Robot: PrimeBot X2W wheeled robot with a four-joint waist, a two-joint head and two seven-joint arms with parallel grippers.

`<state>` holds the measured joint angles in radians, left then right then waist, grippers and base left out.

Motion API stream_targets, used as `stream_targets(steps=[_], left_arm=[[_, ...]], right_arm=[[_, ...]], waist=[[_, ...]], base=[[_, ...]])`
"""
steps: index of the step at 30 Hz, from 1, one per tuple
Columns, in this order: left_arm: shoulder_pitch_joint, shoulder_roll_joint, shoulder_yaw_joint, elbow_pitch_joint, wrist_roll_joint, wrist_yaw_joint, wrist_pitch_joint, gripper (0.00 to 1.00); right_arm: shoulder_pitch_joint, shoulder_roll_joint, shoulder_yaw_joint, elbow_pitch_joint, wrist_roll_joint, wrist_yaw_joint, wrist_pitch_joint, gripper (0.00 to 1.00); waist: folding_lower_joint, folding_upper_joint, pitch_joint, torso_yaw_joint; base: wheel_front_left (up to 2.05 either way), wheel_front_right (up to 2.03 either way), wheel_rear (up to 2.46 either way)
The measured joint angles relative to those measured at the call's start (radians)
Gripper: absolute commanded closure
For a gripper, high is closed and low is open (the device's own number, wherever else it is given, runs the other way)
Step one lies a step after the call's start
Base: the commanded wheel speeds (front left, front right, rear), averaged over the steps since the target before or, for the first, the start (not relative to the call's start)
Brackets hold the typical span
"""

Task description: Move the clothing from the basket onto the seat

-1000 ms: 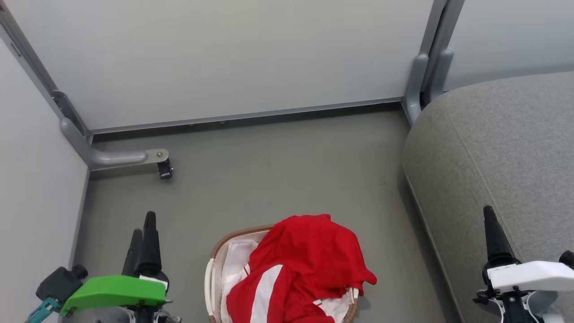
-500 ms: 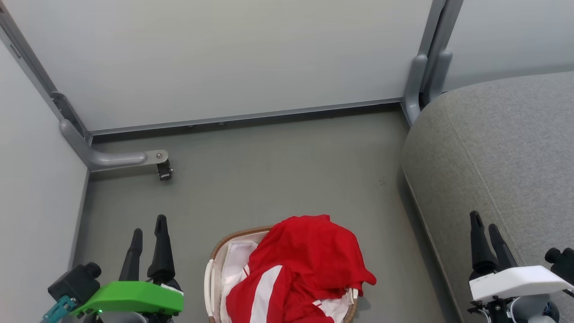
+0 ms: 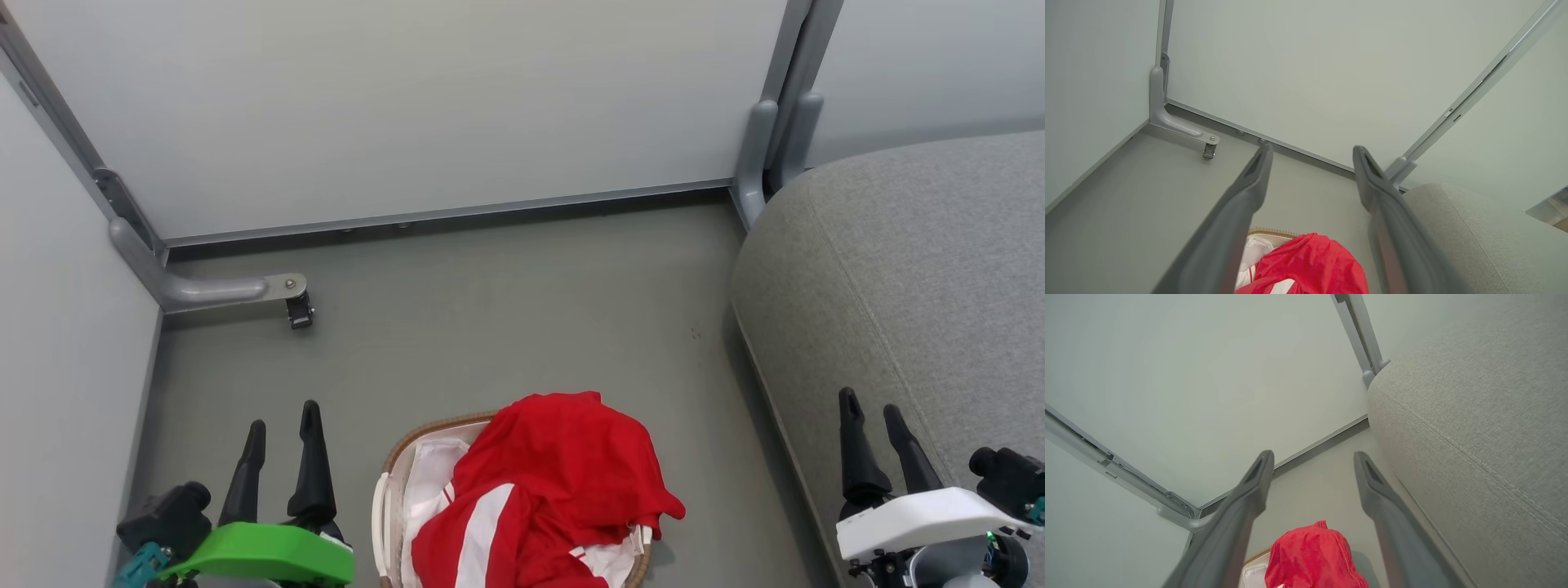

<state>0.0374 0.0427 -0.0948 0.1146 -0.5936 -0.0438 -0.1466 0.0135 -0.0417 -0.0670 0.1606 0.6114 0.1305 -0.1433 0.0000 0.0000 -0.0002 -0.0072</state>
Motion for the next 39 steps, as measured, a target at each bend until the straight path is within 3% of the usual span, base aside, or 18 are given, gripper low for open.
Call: stream_targets(steps=[39], left_arm=[[0.018,0.003,-0.077,0.071,0.291,0.031,-0.085,0.0]], right_arm=[[0.011,-0.004,0.03,0.014,-0.36,0.0,-0.088,0.0]], waist=[[0.0,0.0,0.011,0.021]], base=[[0.0,0.0,0.0]])
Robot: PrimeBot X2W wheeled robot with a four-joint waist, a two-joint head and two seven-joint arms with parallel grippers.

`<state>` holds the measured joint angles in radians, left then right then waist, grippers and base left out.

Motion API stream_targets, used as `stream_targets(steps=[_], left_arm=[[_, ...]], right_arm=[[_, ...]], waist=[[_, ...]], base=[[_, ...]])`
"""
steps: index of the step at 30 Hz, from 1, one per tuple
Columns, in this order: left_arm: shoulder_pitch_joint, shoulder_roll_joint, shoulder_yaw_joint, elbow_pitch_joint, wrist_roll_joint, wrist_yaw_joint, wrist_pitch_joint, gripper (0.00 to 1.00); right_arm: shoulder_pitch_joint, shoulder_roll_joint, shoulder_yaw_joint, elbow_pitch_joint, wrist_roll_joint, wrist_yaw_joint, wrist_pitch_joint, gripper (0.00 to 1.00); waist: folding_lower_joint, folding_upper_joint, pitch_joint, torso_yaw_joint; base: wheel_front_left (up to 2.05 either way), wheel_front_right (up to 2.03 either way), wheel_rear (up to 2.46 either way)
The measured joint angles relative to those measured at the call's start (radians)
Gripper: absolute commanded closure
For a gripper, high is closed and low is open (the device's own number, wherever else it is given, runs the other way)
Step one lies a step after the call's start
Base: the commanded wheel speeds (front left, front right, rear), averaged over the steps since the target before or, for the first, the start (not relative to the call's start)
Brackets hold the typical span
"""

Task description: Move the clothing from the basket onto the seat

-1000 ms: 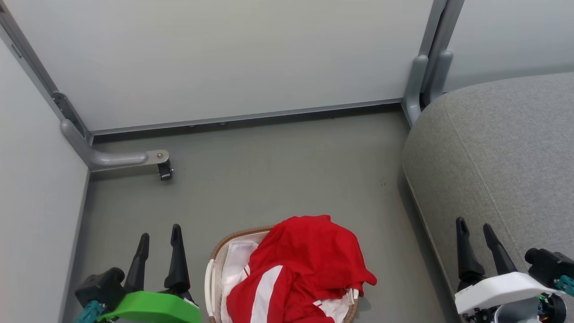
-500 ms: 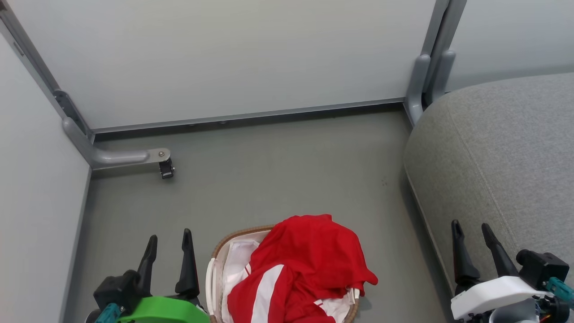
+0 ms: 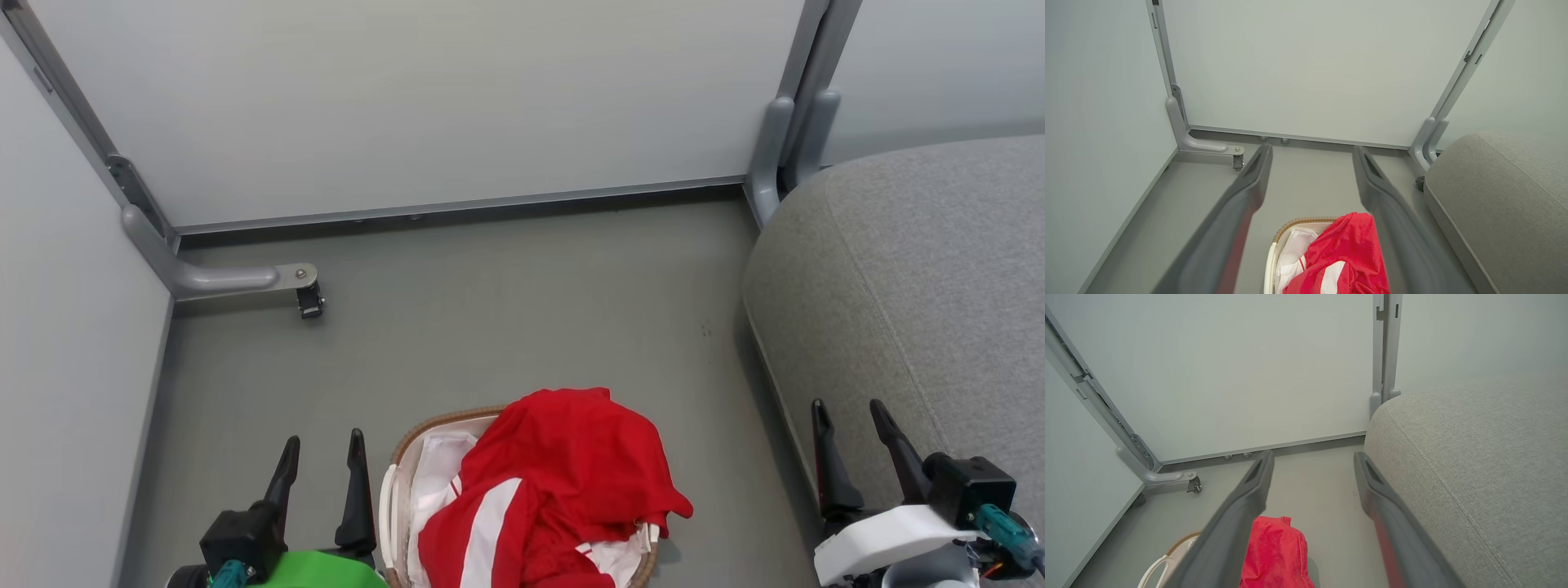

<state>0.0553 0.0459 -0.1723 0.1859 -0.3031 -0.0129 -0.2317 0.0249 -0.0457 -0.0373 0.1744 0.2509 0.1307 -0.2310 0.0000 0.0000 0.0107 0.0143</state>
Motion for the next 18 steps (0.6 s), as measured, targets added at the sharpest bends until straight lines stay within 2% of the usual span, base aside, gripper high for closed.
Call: stream_targets(steps=[18], left_arm=[[0.001,0.001,-0.024,0.018,0.087,0.009,-0.031,0.0]], right_arm=[[0.0,-0.001,0.0,0.004,-0.112,0.0,-0.031,0.0]], waist=[[0.0,0.0,0.006,0.021]], base=[[0.0,0.0,0.0]])
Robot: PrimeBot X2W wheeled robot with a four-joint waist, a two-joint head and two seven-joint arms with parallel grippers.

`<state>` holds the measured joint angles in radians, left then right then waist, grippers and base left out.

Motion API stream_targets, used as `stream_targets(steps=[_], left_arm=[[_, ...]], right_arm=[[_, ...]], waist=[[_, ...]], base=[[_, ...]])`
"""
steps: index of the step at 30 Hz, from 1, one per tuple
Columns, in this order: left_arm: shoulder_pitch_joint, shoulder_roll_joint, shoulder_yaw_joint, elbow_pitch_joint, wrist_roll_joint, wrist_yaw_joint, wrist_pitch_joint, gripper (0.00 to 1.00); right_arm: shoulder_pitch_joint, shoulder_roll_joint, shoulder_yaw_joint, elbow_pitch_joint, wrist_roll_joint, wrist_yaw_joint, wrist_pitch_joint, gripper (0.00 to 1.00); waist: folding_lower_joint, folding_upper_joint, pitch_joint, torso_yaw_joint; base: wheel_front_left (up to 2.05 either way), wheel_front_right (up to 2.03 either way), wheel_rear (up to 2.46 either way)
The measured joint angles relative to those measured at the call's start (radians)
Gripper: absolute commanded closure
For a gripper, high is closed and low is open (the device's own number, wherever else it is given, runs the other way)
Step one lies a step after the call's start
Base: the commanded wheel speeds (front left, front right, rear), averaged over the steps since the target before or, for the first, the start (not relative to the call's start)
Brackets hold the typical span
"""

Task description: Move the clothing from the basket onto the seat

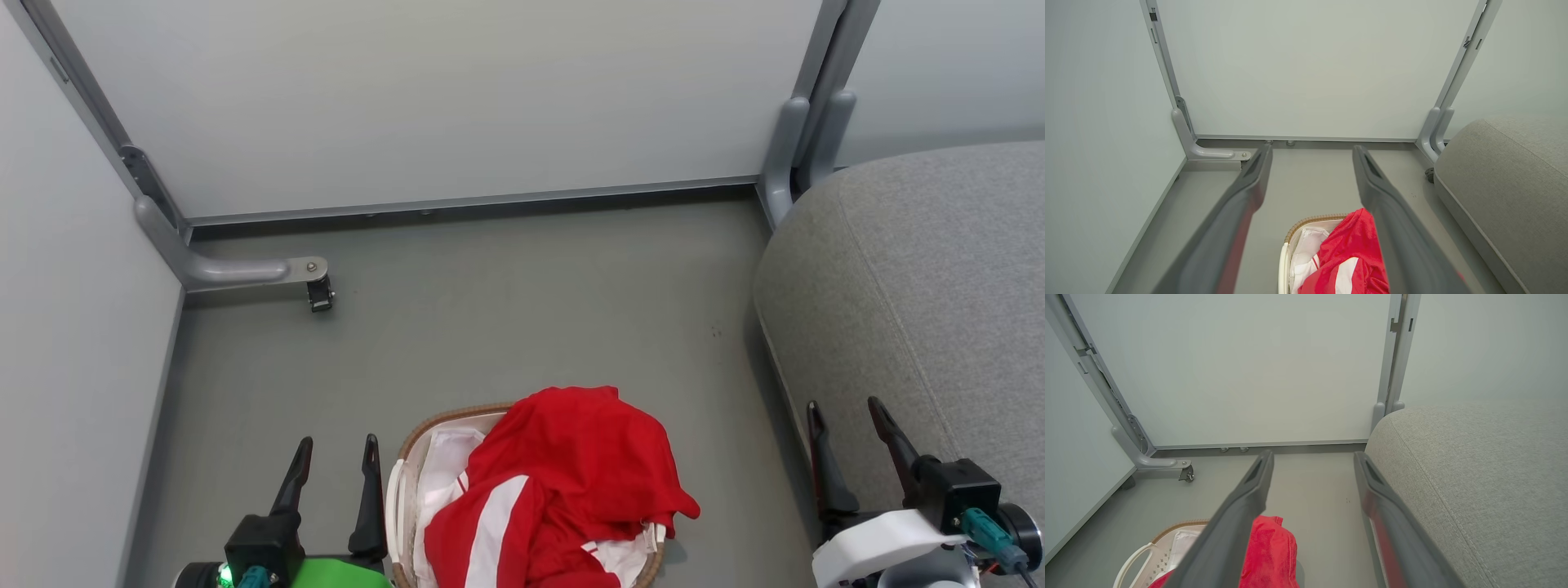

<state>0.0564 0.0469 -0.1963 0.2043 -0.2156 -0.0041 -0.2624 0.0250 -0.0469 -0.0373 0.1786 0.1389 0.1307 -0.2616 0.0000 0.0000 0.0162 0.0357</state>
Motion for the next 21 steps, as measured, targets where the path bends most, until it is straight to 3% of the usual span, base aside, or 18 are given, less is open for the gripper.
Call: stream_targets(steps=[21], left_arm=[[0.0,0.0,0.001,0.009,-0.001,0.0,0.0,0.0]], right_arm=[[-0.001,0.0,0.0,0.004,0.002,0.0,0.0,0.0]], waist=[[0.0,0.0,0.01,-0.001]], base=[[0.0,0.0,0.0]])
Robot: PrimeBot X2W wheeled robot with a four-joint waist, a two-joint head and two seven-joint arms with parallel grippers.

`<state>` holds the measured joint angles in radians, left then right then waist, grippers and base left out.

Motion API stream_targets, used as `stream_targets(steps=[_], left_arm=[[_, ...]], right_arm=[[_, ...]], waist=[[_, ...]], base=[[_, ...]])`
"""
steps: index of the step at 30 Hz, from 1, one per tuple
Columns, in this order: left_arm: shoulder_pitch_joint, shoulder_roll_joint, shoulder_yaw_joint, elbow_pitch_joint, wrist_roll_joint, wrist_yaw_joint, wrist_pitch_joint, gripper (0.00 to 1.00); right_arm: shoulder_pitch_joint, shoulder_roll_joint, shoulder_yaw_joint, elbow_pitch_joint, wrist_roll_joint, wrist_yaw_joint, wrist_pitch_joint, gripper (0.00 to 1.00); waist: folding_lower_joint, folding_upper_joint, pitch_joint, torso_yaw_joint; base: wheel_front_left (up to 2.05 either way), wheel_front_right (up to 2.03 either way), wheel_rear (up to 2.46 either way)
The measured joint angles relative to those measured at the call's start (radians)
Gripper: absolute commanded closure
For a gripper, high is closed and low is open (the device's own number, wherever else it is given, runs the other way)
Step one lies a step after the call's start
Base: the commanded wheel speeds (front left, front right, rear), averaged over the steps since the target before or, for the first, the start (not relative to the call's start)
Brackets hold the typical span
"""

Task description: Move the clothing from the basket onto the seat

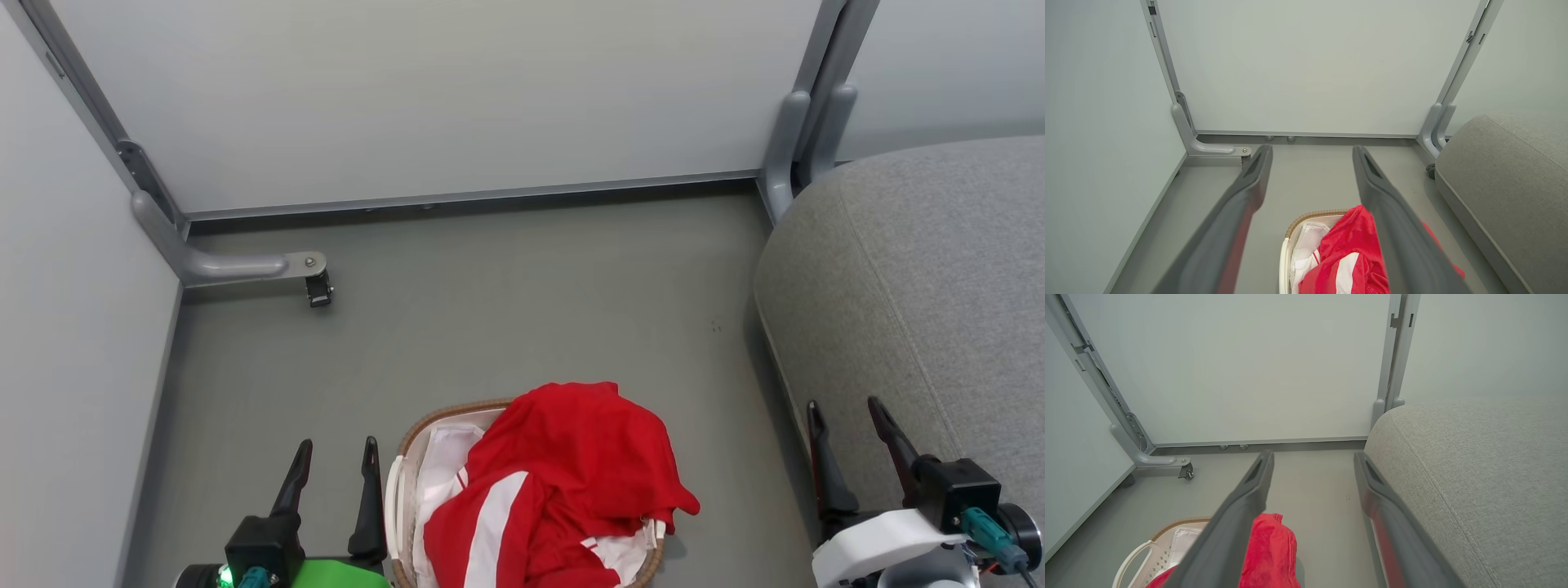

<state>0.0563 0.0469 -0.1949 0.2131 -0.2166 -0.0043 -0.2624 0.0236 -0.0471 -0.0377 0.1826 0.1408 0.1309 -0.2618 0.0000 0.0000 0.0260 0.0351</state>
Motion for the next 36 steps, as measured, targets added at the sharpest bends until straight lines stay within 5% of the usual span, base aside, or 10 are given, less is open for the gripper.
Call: stream_targets(steps=[13,22,36], left_arm=[[-0.006,0.0,-0.005,-0.004,-0.001,-0.002,0.0,0.0],[-0.086,0.0,-0.068,0.026,0.029,-0.03,-0.002,0.0],[-0.35,0.0,-0.262,0.432,0.165,-0.092,-0.002,0.0]], right_arm=[[-0.019,0.0,-0.004,-0.016,0.0,0.0,0.0,0.0],[-0.119,0.0,-0.019,-0.052,-0.003,0.0,0.0,0.0],[-0.246,-0.001,0.008,-0.069,0.013,0.0,0.0,0.0]], waist=[[0.0,0.0,0.032,-0.001],[0.0,0.0,0.148,-0.006],[0.0,0.0,0.397,-0.033]], base=[[0.0,0.0,0.0],[0.0,0.0,0.0],[0.0,0.0,0.0]])
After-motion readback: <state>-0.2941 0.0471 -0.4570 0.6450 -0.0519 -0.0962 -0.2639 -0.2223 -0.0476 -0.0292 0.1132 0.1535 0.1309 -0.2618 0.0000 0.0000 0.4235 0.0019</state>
